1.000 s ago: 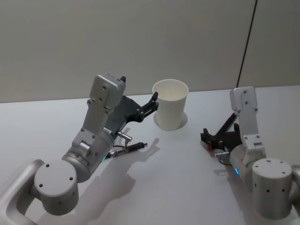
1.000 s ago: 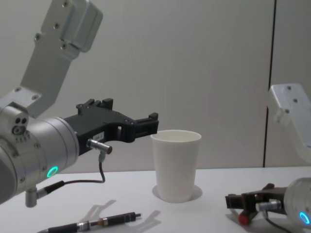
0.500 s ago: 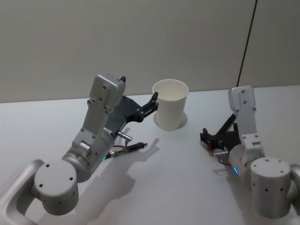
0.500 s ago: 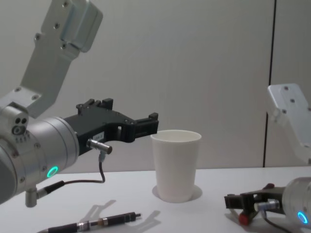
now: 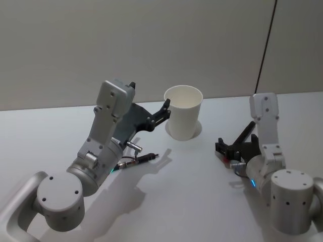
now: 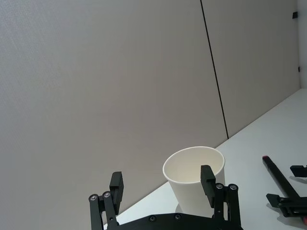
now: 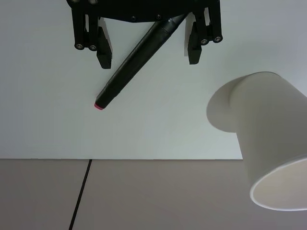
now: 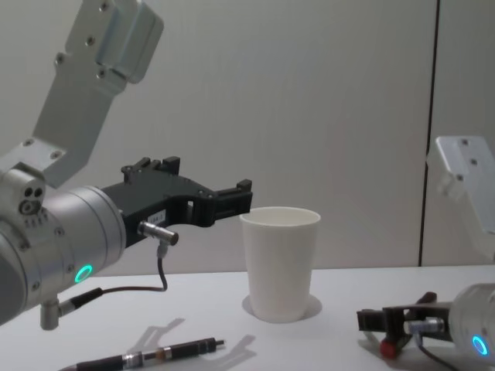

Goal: Place the pen into the pen holder.

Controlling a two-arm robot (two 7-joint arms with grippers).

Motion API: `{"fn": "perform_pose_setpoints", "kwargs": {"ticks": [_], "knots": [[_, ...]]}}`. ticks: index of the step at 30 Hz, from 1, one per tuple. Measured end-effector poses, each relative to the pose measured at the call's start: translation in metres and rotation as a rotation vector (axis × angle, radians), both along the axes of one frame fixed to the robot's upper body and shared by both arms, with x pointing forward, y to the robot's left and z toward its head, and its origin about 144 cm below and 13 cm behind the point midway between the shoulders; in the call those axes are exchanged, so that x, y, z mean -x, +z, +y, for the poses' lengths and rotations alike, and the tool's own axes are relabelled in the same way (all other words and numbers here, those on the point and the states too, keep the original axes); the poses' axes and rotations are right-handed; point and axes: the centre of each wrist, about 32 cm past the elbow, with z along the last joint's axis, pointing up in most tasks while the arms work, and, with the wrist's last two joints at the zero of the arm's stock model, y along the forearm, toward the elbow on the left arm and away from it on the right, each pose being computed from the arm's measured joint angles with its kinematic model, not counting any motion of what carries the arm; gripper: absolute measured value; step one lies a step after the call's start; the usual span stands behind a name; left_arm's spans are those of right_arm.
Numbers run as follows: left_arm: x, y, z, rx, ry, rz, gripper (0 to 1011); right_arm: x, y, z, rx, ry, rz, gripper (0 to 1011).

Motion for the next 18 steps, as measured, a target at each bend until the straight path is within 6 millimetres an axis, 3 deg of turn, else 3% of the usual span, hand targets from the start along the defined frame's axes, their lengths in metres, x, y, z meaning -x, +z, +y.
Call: {"fn": "perform_pose_setpoints", "kwargs": {"ticks": [18], "knots": [[0.0000, 0.0000, 0.0000, 0.000, 0.000, 0.000, 1001, -0.0001, -0.0003, 0.0006, -0.038, -0.024, 0.015, 1001]]}}
